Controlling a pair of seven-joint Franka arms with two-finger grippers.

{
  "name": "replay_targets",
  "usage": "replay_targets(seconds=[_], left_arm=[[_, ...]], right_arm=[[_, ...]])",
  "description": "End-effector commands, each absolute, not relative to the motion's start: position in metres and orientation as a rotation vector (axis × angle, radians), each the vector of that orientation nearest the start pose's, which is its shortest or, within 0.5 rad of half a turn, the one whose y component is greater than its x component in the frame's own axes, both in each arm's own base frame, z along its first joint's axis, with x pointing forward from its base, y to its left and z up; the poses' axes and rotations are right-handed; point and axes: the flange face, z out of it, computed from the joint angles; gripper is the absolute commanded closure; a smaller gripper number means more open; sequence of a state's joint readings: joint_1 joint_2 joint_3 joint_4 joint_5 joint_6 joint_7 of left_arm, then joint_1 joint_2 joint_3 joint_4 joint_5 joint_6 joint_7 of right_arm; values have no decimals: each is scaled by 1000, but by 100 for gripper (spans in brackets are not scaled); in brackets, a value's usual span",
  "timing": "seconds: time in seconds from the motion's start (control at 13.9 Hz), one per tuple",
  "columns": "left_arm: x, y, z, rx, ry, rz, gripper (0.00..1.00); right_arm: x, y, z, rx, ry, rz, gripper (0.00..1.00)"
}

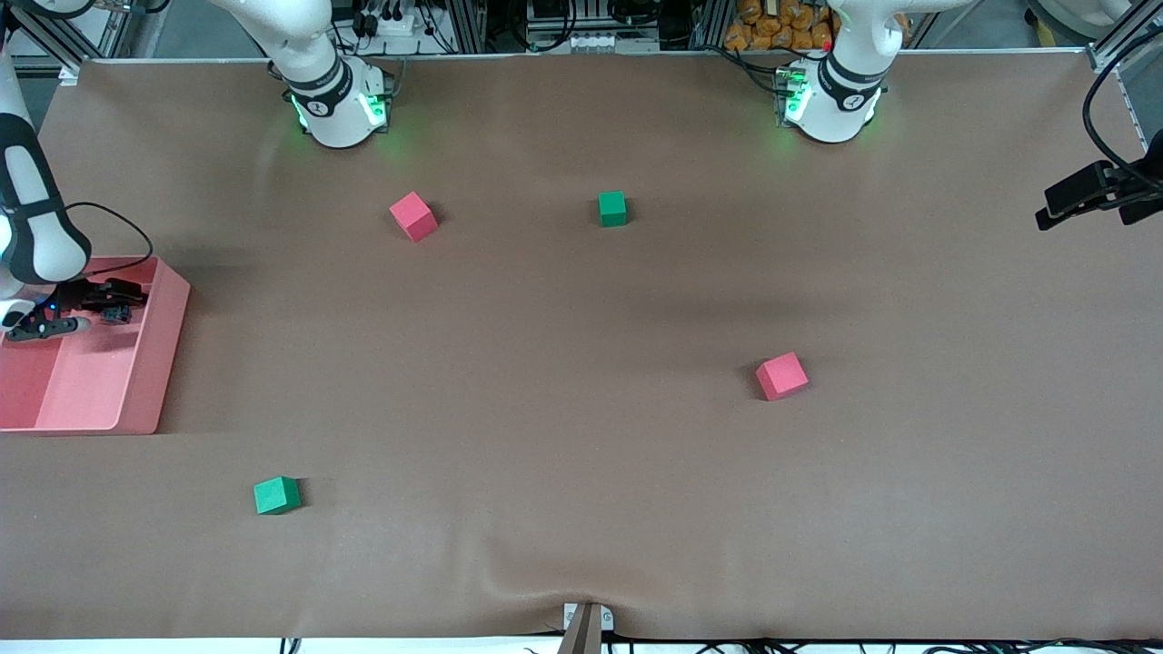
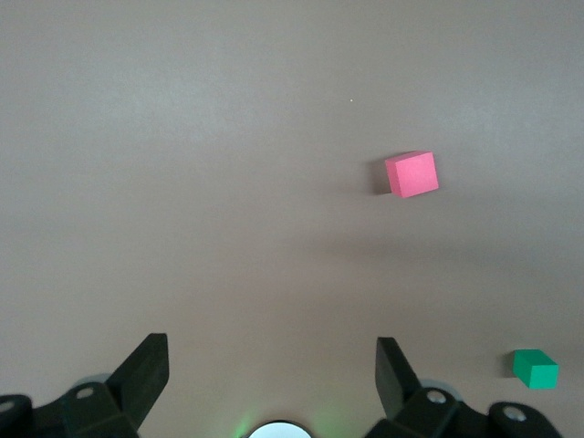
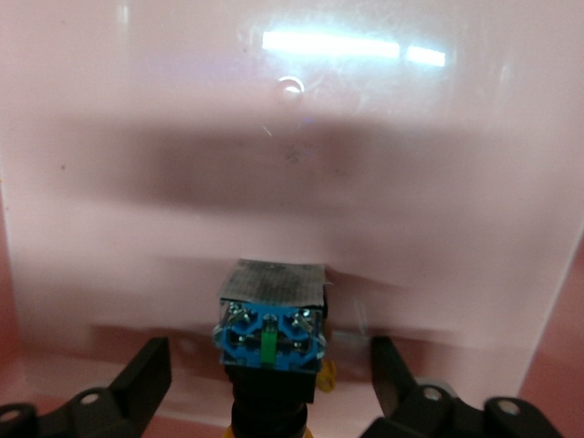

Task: Place and upright button with both arms
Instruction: 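Reach the right gripper into the pink bin and grasp the button switch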

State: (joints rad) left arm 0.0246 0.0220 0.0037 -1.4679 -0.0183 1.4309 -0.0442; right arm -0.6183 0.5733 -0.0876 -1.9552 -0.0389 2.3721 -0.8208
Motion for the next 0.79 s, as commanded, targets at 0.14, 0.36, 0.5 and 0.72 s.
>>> replay_targets(seconds=[0.14, 0.36, 0.5, 0.72], left_arm=[[542, 12, 655, -3147, -112, 92, 0], [543, 14, 654, -3148, -111, 94, 0], [542, 14, 655, -3148, -119, 92, 0], [543, 12, 654, -3148, -114, 94, 0]], right_arm=[[453, -394, 164, -3064, -256, 229, 100], [451, -396, 163, -3063, -248, 233, 100], [451, -397, 165, -3063, -255, 231, 100], [453, -402, 179, -3068, -242, 220, 100]])
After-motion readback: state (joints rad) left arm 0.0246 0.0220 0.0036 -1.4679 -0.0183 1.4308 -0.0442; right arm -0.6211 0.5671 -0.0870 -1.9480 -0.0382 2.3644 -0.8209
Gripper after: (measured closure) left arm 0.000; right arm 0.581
